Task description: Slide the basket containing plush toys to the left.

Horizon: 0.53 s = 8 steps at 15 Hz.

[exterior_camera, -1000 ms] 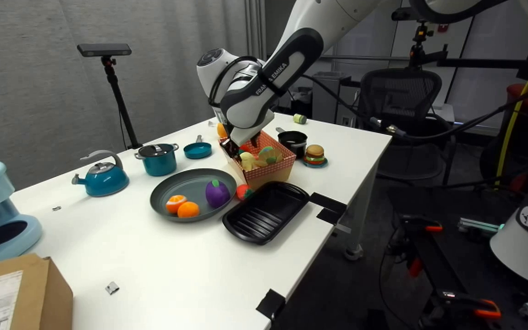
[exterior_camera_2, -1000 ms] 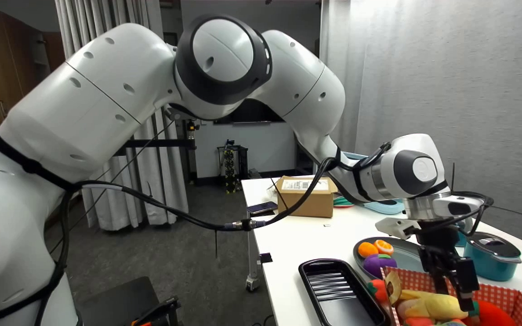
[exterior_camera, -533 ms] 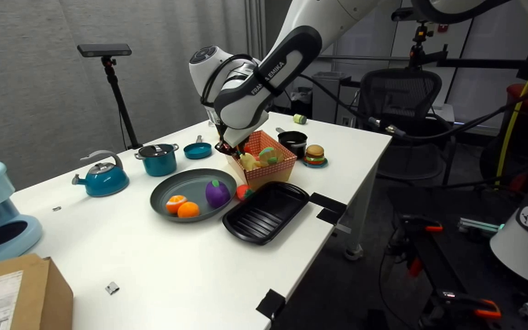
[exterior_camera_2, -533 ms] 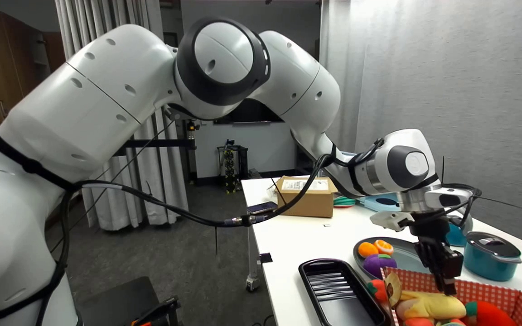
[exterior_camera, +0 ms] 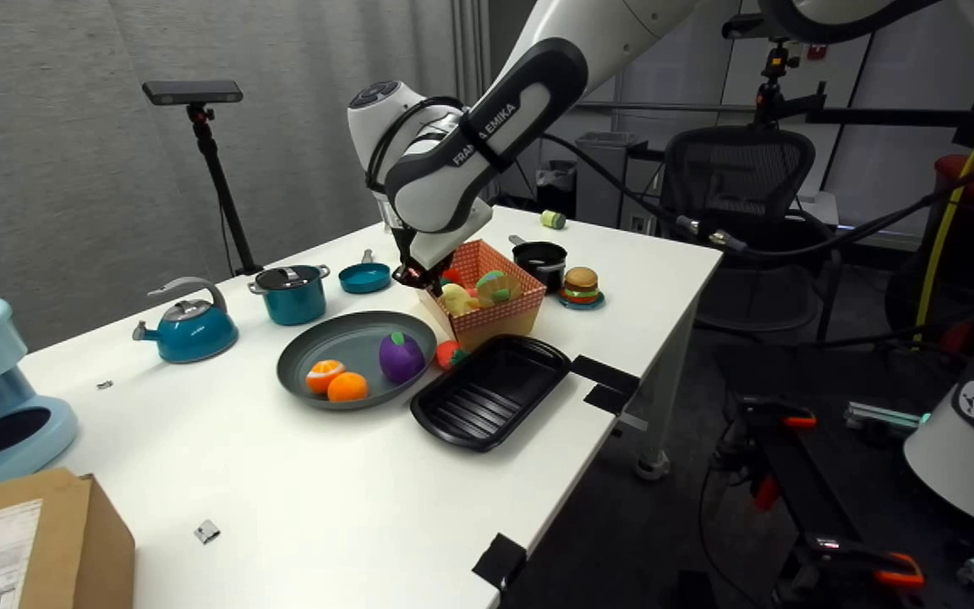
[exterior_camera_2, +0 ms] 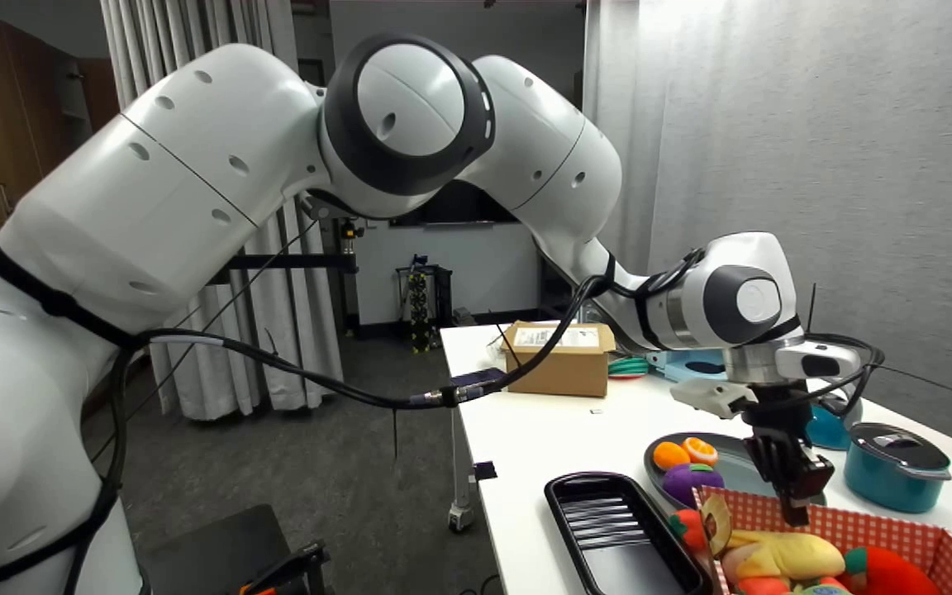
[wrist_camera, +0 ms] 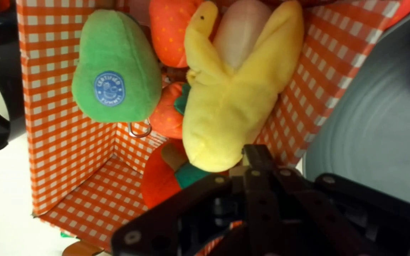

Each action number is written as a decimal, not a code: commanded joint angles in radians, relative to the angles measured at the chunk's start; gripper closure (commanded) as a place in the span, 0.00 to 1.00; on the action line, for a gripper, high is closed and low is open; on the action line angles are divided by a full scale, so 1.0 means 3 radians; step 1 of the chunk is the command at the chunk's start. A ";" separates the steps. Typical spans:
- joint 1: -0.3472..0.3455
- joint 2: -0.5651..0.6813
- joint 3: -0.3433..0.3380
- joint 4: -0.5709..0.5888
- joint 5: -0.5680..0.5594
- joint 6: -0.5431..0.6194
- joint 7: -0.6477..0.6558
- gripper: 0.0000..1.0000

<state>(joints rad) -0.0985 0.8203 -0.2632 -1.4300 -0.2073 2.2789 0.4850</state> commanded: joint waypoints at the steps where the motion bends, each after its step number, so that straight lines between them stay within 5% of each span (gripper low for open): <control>1: -0.0098 -0.0008 0.0119 0.0097 0.0220 -0.0075 -0.0333 1.00; 8: -0.0110 -0.0225 0.0299 -0.0079 0.0378 -0.0003 -0.0762 1.00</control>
<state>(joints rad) -0.1145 0.8013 -0.2121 -1.4237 -0.1418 2.2789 0.3233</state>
